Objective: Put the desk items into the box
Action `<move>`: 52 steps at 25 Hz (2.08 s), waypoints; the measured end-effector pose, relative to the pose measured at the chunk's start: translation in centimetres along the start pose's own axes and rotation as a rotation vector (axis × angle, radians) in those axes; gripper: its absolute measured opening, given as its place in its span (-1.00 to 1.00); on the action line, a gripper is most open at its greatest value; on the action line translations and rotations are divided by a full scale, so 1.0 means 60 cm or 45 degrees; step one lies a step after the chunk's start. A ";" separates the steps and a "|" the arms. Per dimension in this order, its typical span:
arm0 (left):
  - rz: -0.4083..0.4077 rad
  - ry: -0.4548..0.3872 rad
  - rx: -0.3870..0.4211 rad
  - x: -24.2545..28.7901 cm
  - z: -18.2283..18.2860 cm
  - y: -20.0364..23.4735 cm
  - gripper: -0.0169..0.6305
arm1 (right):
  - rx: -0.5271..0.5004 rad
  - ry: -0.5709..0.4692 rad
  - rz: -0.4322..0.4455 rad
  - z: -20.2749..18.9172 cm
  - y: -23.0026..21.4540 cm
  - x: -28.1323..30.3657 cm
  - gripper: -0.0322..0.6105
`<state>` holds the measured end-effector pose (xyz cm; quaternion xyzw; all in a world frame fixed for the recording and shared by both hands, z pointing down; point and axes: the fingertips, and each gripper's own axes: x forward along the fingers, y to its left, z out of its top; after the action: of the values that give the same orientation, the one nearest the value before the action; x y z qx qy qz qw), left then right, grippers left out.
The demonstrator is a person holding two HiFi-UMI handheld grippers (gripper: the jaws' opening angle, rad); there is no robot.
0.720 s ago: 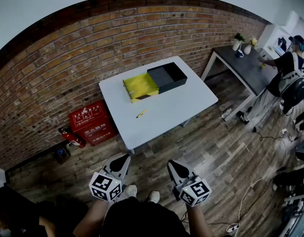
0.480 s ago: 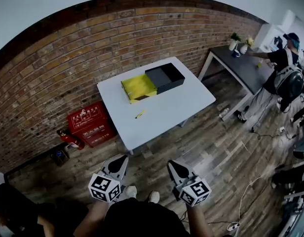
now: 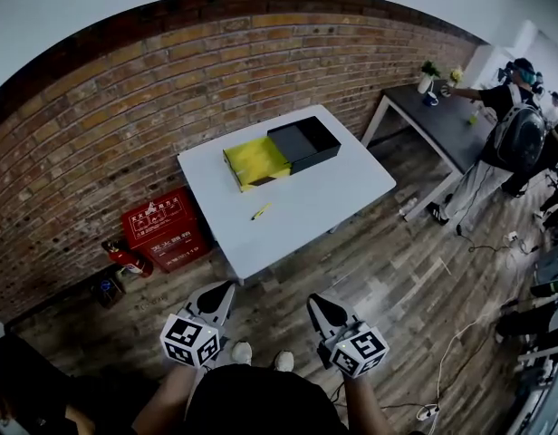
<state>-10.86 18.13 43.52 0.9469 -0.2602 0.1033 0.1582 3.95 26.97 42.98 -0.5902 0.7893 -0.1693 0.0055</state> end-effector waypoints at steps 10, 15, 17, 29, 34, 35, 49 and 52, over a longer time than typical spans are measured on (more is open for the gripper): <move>-0.053 0.018 -0.009 -0.003 -0.011 0.056 -0.91 | 0.022 0.033 -0.083 -0.015 0.008 0.023 -0.83; -0.076 0.015 -0.003 -0.012 -0.011 0.077 -0.91 | 0.044 0.000 -0.128 -0.014 0.016 0.028 -0.83; -0.076 0.024 -0.007 -0.018 -0.017 0.088 -0.91 | 0.064 -0.008 -0.133 -0.018 0.022 0.035 -0.83; -0.045 0.079 -0.044 -0.022 -0.045 0.128 -0.91 | 0.095 0.033 -0.090 -0.032 0.032 0.077 -0.83; -0.011 0.098 -0.050 0.004 -0.046 0.140 -0.91 | 0.108 0.058 -0.056 -0.038 0.004 0.105 -0.83; 0.000 0.102 -0.049 0.011 -0.045 0.144 -0.91 | 0.111 0.060 -0.047 -0.037 -0.006 0.112 -0.83; 0.140 0.057 -0.026 0.193 0.061 0.181 -0.91 | 0.095 0.053 0.163 0.064 -0.180 0.260 -0.83; 0.177 0.049 -0.030 0.225 0.079 0.184 -0.91 | 0.124 0.061 0.221 0.076 -0.207 0.283 -0.83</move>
<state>-4.76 1.23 45.57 0.9225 -0.3234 0.1292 0.1667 11.33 6.88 45.31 -0.5145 0.8282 -0.2202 0.0300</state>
